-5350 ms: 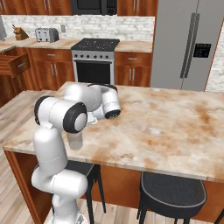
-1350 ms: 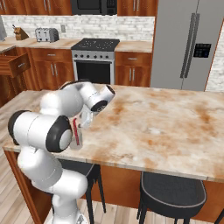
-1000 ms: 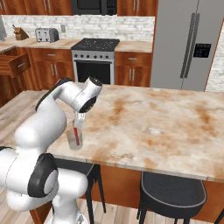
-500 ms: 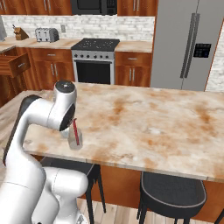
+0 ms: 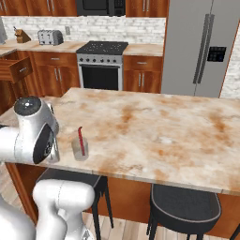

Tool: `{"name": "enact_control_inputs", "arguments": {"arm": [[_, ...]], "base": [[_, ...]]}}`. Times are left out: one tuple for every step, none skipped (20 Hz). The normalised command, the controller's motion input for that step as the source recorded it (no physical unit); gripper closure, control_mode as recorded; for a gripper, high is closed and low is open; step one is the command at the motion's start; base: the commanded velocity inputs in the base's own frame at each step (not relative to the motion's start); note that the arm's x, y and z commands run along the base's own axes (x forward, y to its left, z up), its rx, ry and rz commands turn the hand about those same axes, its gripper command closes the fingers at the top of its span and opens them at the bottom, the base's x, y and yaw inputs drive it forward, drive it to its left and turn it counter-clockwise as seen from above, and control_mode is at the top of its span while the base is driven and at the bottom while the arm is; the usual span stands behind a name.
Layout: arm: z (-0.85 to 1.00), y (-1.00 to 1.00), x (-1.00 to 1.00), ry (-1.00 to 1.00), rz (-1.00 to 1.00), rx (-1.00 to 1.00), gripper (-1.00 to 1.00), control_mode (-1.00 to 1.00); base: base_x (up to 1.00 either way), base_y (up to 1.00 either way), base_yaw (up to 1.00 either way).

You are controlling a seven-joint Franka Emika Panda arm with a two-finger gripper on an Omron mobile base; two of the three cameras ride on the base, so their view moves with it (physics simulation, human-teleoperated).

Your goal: Take a straw from the drawer in front and place it inside the glass cup on the dining counter.

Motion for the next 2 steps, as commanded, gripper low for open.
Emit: {"name": "enact_control_inputs", "arguments": {"arm": [[0.34,0.0,-0.76,-0.01,0.0,-0.11,-1.0,-1.0],[0.34,0.0,-0.69,0.0,0.0,-0.1,-1.0,-1.0]], "base": [[0.0,0.0,0.0],[0.0,0.0,0.0]]}}
